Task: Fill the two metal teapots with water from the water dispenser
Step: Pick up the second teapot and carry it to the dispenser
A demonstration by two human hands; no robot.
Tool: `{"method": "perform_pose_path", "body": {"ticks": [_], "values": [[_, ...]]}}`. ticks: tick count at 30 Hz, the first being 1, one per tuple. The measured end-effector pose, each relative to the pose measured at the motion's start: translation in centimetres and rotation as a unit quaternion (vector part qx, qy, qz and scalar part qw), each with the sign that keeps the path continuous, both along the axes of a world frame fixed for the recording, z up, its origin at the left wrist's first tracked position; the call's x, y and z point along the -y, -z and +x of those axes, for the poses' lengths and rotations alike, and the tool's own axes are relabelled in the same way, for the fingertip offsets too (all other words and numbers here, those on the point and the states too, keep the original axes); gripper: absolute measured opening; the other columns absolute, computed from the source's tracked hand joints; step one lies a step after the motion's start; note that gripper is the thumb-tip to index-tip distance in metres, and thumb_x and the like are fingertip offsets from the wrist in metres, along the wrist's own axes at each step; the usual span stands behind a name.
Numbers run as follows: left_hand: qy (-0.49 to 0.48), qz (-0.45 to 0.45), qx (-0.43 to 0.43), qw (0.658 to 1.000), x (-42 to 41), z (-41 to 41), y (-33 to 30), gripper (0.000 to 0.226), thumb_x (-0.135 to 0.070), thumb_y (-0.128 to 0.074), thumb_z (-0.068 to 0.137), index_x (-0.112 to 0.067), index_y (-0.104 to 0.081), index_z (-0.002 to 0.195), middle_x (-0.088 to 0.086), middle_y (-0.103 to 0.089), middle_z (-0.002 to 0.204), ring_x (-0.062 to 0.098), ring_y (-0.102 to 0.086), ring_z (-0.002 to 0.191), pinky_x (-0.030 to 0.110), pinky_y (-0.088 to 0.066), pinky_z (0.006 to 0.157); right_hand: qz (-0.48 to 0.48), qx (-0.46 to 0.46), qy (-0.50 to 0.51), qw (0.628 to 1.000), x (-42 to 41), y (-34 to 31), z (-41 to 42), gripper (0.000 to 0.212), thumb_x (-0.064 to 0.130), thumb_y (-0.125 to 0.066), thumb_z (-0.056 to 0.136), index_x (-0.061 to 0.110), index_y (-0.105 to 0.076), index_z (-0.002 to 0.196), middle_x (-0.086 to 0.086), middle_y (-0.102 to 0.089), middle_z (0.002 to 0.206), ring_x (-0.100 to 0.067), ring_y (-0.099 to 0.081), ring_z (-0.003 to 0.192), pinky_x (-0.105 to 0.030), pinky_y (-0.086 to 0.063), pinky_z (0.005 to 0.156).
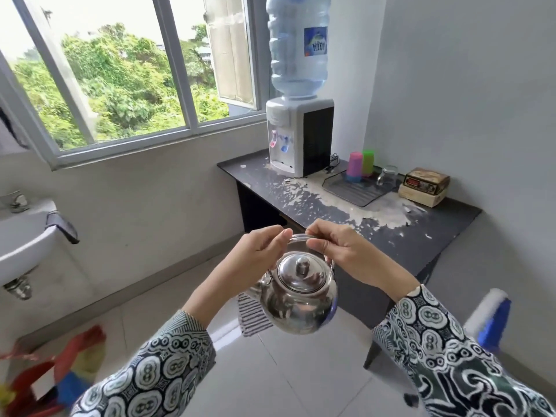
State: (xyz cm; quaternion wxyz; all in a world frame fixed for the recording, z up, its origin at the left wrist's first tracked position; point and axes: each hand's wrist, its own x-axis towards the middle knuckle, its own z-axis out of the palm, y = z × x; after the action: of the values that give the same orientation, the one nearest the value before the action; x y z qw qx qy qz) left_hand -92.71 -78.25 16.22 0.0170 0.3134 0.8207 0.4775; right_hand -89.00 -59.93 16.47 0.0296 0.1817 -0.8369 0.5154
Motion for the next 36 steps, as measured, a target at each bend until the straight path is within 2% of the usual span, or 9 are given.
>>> {"method": "perform_pose_path", "body": {"ticks": [4, 9, 15, 19, 21, 23, 26, 31, 36], "values": [[-0.003, -0.003, 0.009, 1.000, -1.6, -7.2, 0.5, 0.038, -0.030, -0.042, 0.097, -0.012, -0.044, 0.063, -0.005, -0.041, 0.053, 0.012, -0.037, 0.051, 0.034, -0.035, 0.057, 0.007, 0.009, 0.020, 1.000, -1.2, 0.5, -7.2, 0.015, 0.015, -0.051, 0.091, 0.021, -0.050, 0.077, -0.003, -0.050, 0.072, -0.012, -0.045, 0.065, -0.021, -0.038, 0.059], [-0.004, -0.032, 0.024, 0.999, -2.9, -17.8, 1.9, 0.038, -0.034, -0.041, 0.096, -0.020, -0.043, 0.061, -0.007, -0.044, 0.054, 0.005, -0.037, 0.048, 0.029, -0.035, 0.055, 0.008, 0.021, 0.040, 0.999, -2.4, 1.9, -17.5, 0.016, 0.015, -0.054, 0.090, 0.020, -0.051, 0.075, 0.002, -0.048, 0.068, -0.005, -0.043, 0.060, -0.017, -0.036, 0.057], [0.035, -0.104, 0.029, 0.993, -3.8, -31.8, 3.5, 0.027, -0.038, -0.043, 0.094, -0.021, -0.050, 0.075, -0.003, -0.054, 0.067, 0.010, -0.045, 0.060, 0.023, -0.037, 0.056, 0.002, 0.045, 0.091, 0.995, -3.4, 4.0, -30.0, 0.013, 0.019, -0.056, 0.088, 0.007, -0.056, 0.085, -0.005, -0.054, 0.074, -0.013, -0.048, 0.067, -0.025, -0.040, 0.063], [0.066, -0.166, 0.012, 0.984, -4.2, -41.7, 5.4, 0.012, -0.033, -0.049, 0.093, -0.022, -0.046, 0.088, -0.007, -0.056, 0.077, 0.007, -0.048, 0.064, 0.015, -0.039, 0.056, 0.006, 0.070, 0.141, 0.988, -3.3, 5.6, -38.9, 0.010, 0.020, -0.058, 0.087, 0.011, -0.058, 0.086, -0.016, -0.060, 0.081, -0.017, -0.052, 0.072, -0.037, -0.045, 0.073], [0.075, -0.179, 0.008, 0.981, -4.4, -45.8, 6.4, 0.008, -0.025, -0.051, 0.092, -0.023, -0.043, 0.091, -0.002, -0.059, 0.088, 0.010, -0.053, 0.073, 0.017, -0.042, 0.063, 0.000, 0.081, 0.160, 0.984, -3.3, 6.4, -42.5, 0.007, 0.019, -0.057, 0.088, 0.012, -0.058, 0.087, -0.011, -0.060, 0.083, -0.018, -0.054, 0.075, -0.037, -0.045, 0.078], [0.071, -0.188, 0.018, 0.979, -5.0, -50.1, 7.4, 0.006, -0.021, -0.049, 0.093, -0.020, -0.044, 0.095, 0.004, -0.061, 0.099, 0.017, -0.056, 0.084, 0.025, -0.045, 0.072, -0.003, 0.101, 0.179, 0.979, -3.4, 7.4, -46.2, 0.005, 0.018, -0.055, 0.088, 0.014, -0.059, 0.090, -0.008, -0.063, 0.089, -0.022, -0.058, 0.083, -0.036, -0.046, 0.083], [0.064, -0.213, 0.015, 0.975, -6.2, -55.9, 9.0, 0.013, -0.016, -0.046, 0.095, -0.009, -0.048, 0.105, 0.010, -0.062, 0.108, 0.023, -0.057, 0.093, 0.032, -0.044, 0.080, 0.003, 0.123, 0.199, 0.972, -4.2, 9.1, -51.7, 0.008, 0.015, -0.051, 0.090, 0.017, -0.058, 0.094, -0.004, -0.063, 0.095, -0.020, -0.058, 0.092, -0.035, -0.046, 0.088], [0.058, -0.231, -0.026, 0.971, -7.9, -63.5, 11.5, 0.014, -0.011, -0.044, 0.096, -0.006, -0.048, 0.108, 0.011, -0.063, 0.107, 0.020, -0.056, 0.088, 0.025, -0.039, 0.072, 0.014, 0.146, 0.206, 0.968, -5.3, 11.4, -58.8, 0.017, 0.010, -0.048, 0.090, 0.014, -0.058, 0.103, -0.003, -0.061, 0.105, -0.017, -0.056, 0.102, -0.034, -0.043, 0.096], [0.040, -0.269, -0.043, 0.961, -9.3, -70.3, 13.7, 0.011, -0.014, -0.040, 0.097, -0.011, -0.046, 0.106, 0.011, -0.064, 0.101, 0.028, -0.060, 0.085, 0.038, -0.047, 0.072, 0.036, 0.181, 0.197, 0.963, -6.7, 12.8, -65.6, 0.019, 0.011, -0.046, 0.090, 0.017, -0.057, 0.105, 0.000, -0.060, 0.107, -0.015, -0.055, 0.102, -0.030, -0.041, 0.093]]}}
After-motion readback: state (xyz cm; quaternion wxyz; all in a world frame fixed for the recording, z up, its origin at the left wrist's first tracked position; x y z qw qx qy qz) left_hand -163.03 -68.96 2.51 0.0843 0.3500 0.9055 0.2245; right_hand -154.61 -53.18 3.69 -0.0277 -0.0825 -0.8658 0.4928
